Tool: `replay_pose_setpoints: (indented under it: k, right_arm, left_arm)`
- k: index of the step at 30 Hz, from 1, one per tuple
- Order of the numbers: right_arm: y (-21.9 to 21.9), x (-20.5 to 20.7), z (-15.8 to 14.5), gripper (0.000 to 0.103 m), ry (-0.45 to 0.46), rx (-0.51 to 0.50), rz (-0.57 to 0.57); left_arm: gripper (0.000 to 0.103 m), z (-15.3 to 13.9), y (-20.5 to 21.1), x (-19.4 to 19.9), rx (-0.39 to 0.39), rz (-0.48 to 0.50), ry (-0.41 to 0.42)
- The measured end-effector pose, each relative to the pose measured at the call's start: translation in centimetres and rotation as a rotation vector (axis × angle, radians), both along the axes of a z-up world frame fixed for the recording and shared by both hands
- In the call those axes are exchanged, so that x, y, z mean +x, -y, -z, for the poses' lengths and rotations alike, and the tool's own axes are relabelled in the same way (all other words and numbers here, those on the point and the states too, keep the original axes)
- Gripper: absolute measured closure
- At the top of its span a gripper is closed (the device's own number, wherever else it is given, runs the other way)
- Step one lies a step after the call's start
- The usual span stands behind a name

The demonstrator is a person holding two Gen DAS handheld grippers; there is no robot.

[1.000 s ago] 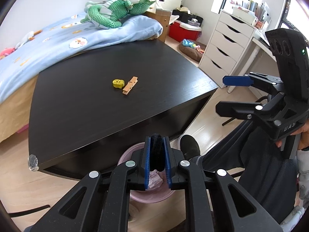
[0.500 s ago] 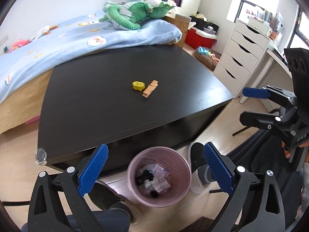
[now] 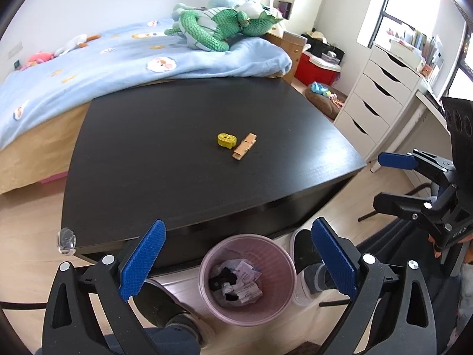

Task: Collect trash
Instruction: 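Reach the right gripper toward the yellow tape roll and wooden clothespin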

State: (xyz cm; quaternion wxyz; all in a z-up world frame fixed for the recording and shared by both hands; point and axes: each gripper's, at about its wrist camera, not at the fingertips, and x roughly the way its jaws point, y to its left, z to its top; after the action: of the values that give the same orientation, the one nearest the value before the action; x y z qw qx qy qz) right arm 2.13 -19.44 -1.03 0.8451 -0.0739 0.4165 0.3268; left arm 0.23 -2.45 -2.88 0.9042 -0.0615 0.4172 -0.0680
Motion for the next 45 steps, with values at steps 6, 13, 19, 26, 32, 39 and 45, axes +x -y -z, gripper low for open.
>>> replay_pose_setpoints:
  k: [6, 13, 19, 26, 32, 39, 45]
  right_arm:
    - [-1.1, 1.3, -0.1, 0.003, 0.012, -0.027, -0.012]
    - [-3.0, 3.6, -0.7, 0.003, 0.037, -0.067, -0.044]
    - [-4.7, 6.0, -1.0, 0.003, 0.047, -0.100, -0.079]
    - [-7.5, 9.1, 0.2, 0.003, 0.014, -0.154, -0.148]
    - [-9.5, 11.7, 2.2, 0.003, -0.020, -0.209, -0.190]
    - [-11.0, 13.8, 4.5, 0.003, -0.060, -0.272, -0.232]
    - [-12.0, 14.7, 6.3, 0.003, -0.084, -0.294, -0.262]
  left_arm:
    - [0.008, -0.2, -1.2, 1.3, 0.011, -0.028, 0.009]
    - [0.008, -1.5, -2.5, 3.1, 0.027, -0.041, 0.043]
    - [0.008, -2.2, -3.5, 5.0, 0.048, -0.036, 0.065]
    - [0.008, -1.6, -4.6, 7.5, 0.076, -0.040, 0.050]
    - [0.008, 0.4, -6.0, 8.7, 0.063, -0.062, 0.025]
    - [0.008, 1.3, -7.0, 9.1, 0.068, -0.088, 0.016]
    - [0.008, 1.9, -7.4, 9.2, 0.069, -0.099, 0.000]
